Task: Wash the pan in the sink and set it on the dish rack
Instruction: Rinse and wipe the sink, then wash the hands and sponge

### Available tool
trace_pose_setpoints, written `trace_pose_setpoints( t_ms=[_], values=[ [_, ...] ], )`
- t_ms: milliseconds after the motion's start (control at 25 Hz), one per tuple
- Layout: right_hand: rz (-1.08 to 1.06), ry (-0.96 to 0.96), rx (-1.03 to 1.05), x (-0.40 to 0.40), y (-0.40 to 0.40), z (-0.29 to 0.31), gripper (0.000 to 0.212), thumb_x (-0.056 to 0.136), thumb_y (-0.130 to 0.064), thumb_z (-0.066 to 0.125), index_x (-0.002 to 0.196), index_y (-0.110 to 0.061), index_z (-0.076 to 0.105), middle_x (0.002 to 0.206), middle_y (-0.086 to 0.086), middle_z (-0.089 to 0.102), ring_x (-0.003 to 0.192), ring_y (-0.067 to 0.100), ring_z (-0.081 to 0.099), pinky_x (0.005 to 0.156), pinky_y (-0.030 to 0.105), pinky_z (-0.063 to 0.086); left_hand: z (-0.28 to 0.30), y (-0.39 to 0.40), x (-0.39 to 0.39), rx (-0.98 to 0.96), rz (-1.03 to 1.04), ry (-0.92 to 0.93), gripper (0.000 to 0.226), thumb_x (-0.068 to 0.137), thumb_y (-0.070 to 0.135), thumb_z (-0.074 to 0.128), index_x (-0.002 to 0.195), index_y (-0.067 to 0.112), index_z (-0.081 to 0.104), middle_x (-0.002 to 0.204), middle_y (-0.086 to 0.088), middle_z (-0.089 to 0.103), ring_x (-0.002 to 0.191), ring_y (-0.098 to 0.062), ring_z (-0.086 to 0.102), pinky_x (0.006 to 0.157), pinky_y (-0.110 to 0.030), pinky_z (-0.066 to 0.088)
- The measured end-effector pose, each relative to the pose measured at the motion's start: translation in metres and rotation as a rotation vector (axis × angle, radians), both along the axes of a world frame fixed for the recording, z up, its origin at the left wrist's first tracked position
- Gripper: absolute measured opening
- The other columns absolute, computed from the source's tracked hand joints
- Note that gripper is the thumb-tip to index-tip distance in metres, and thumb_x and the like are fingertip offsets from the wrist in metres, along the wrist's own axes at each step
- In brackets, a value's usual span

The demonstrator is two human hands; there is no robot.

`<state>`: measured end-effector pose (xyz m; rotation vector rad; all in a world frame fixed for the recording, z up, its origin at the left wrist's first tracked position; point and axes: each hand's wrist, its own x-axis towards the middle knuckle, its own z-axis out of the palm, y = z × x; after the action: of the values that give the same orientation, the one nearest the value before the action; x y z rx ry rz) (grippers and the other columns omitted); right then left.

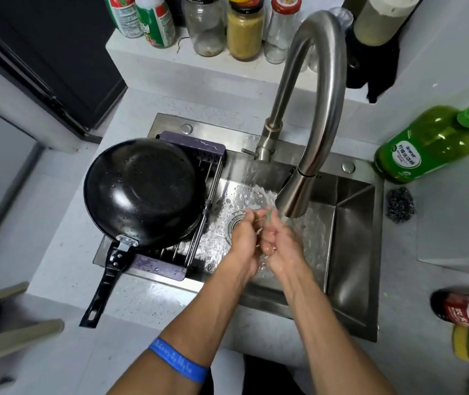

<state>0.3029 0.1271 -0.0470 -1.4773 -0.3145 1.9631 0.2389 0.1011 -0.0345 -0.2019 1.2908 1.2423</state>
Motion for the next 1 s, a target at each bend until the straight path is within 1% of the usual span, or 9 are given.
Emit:
trace_pose_setpoints(
  t_ms=[160,240,360,440,520,640,760,880,1000],
  values=[
    [0.007,-0.266,0.023,-0.002,0.009,0.003,0.026,0.098,-0.013,0.049,0.075,-0.008,0.059,0.053,0.003,0.043,0.031,0.009,0.032,0.034,0.019,0.021,0.003,-0.007,0.002,0.018,-0.136,0.058,0.027,0.102,0.024,0.042,0.096,0.018,0.068,0.084,-0.002,0.070,0.069,-0.012,0.061,0.055,-0.023,0.048],
    [-0.013,-0.182,-0.036,0.006,0.011,0.002,0.035,0.100,-0.025,0.044,0.068,-0.014,0.055,0.051,0.001,0.050,0.038,0.012,0.042,0.038,0.021,0.031,0.002,-0.013,0.006,0.059,-0.210,0.069,0.020,0.099,0.021,0.049,0.104,0.020,0.068,0.092,-0.001,0.071,0.078,-0.012,0.063,0.065,-0.024,0.050],
    [0.183,-0.116,0.033,0.025,0.009,0.003,0.045,0.106,-0.036,0.034,0.088,-0.011,0.067,0.082,0.008,0.070,0.077,0.023,0.066,0.069,0.033,0.051,-0.007,-0.027,0.010,0.116,-0.299,0.102,0.023,0.089,0.012,0.065,0.112,0.017,0.066,0.109,-0.003,0.071,0.098,-0.016,0.068,0.083,-0.033,0.056],
    [0.483,-0.421,0.186,0.038,0.009,0.007,0.049,0.108,-0.043,0.030,0.093,-0.016,0.067,0.089,0.006,0.071,0.087,0.023,0.066,0.073,0.033,0.051,-0.010,-0.034,0.003,0.091,-0.278,0.196,0.017,0.087,0.008,0.067,0.102,0.015,0.070,0.102,-0.005,0.072,0.086,-0.014,0.069,0.074,-0.027,0.056],
    [0.492,-0.611,0.244,0.052,0.013,0.006,0.047,0.105,-0.049,0.038,0.089,-0.018,0.070,0.089,0.006,0.073,0.087,0.024,0.069,0.073,0.035,0.057,-0.011,-0.039,-0.007,0.056,-0.242,0.228,0.009,0.090,0.021,0.065,0.085,0.019,0.072,0.080,0.001,0.071,0.065,-0.009,0.063,0.063,-0.025,0.051],
    [0.244,-0.443,0.054,0.070,0.023,0.001,0.032,0.096,-0.042,0.062,0.105,-0.012,0.069,0.108,0.012,0.072,0.098,0.030,0.071,0.080,0.047,0.062,-0.018,-0.035,-0.018,-0.010,-0.179,0.076,0.024,0.099,0.024,0.051,0.097,0.009,0.069,0.084,-0.006,0.071,0.067,-0.013,0.067,0.062,-0.030,0.056],
    [0.059,-0.224,-0.052,0.049,0.010,0.000,0.021,0.091,-0.012,0.070,0.110,-0.017,0.063,0.113,0.010,0.072,0.091,0.025,0.068,0.064,0.034,0.059,-0.028,-0.010,-0.009,-0.044,-0.075,-0.040,0.027,0.103,0.011,0.038,0.112,0.005,0.062,0.092,-0.017,0.068,0.063,-0.019,0.057,0.042,-0.023,0.048],
    [0.130,-0.485,0.210,0.019,0.000,-0.008,0.007,0.099,-0.010,0.059,0.106,-0.012,0.057,0.100,0.006,0.069,0.083,0.020,0.066,0.060,0.023,0.053,-0.038,0.016,0.014,-0.133,-0.137,0.188,0.017,0.099,0.007,0.046,0.102,0.005,0.062,0.081,-0.011,0.067,0.058,-0.021,0.059,0.048,-0.028,0.049],
    [0.177,-0.699,0.375,0.013,0.012,-0.028,0.009,0.101,-0.008,0.046,0.102,-0.016,0.052,0.090,0.001,0.063,0.083,0.025,0.065,0.061,0.025,0.046,-0.041,0.021,0.027,-0.130,-0.280,0.343,0.025,0.101,0.011,0.041,0.089,0.011,0.064,0.073,-0.007,0.064,0.051,-0.016,0.054,0.044,-0.026,0.043]
  ],
)
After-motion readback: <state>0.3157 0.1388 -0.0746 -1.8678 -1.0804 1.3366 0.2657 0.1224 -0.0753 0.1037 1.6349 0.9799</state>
